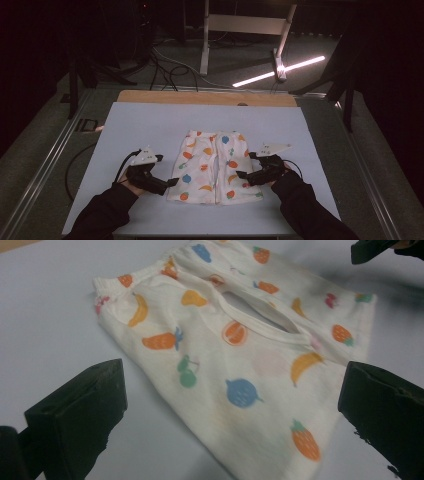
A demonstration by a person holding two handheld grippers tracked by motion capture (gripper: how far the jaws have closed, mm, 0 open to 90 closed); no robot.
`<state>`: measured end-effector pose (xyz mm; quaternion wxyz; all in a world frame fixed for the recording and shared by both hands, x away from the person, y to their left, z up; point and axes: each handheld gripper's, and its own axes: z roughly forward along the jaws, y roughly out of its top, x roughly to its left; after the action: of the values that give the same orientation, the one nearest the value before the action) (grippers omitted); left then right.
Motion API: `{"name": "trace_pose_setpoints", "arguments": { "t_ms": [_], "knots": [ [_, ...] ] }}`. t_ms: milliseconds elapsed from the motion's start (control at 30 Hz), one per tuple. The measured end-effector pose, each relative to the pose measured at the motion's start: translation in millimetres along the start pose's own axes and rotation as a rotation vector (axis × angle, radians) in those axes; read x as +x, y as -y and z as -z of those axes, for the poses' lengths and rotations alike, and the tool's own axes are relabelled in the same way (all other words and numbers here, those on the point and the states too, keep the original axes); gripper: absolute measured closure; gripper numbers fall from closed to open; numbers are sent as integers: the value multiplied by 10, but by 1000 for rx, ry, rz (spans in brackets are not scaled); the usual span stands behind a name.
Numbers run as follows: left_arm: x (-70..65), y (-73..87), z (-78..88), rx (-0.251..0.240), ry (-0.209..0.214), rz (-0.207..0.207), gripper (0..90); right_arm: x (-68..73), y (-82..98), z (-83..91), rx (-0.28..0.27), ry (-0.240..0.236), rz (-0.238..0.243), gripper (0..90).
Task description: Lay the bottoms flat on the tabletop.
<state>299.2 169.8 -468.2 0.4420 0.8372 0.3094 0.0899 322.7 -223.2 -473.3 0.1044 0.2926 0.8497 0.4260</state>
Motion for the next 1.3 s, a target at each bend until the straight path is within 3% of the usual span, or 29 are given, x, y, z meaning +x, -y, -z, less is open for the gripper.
{"name": "trace_pose_setpoints", "arguments": {
  "t_ms": [300,367,533,767,867,933,1067,1133,1300],
  "knots": [
    [236,-243,-249,15,-59,30,1,-303,-42,-69,-30,95,-39,142],
    [288,-287,-293,-8,-62,32,1,-363,-56,-97,-28,102,-44,142],
    [412,-409,-422,-9,-101,20,1,-541,-102,-170,-43,118,-76,144],
    [652,-539,-633,20,-126,105,1,-759,-237,-285,-44,157,-125,147],
    [761,-555,-748,29,-126,146,6,-840,-282,-351,-55,147,-158,149],
    [821,-548,-820,27,-121,160,56,-881,-295,-415,-47,159,-168,218],
    [894,-526,-988,66,-156,164,162,-959,-270,-583,-2,190,-220,365],
    [926,-508,-1058,84,-168,174,215,-996,-249,-669,39,225,-219,421],
    [955,-490,-1185,107,-174,173,370,-1034,-216,-829,92,257,-219,536]
  ]
}}
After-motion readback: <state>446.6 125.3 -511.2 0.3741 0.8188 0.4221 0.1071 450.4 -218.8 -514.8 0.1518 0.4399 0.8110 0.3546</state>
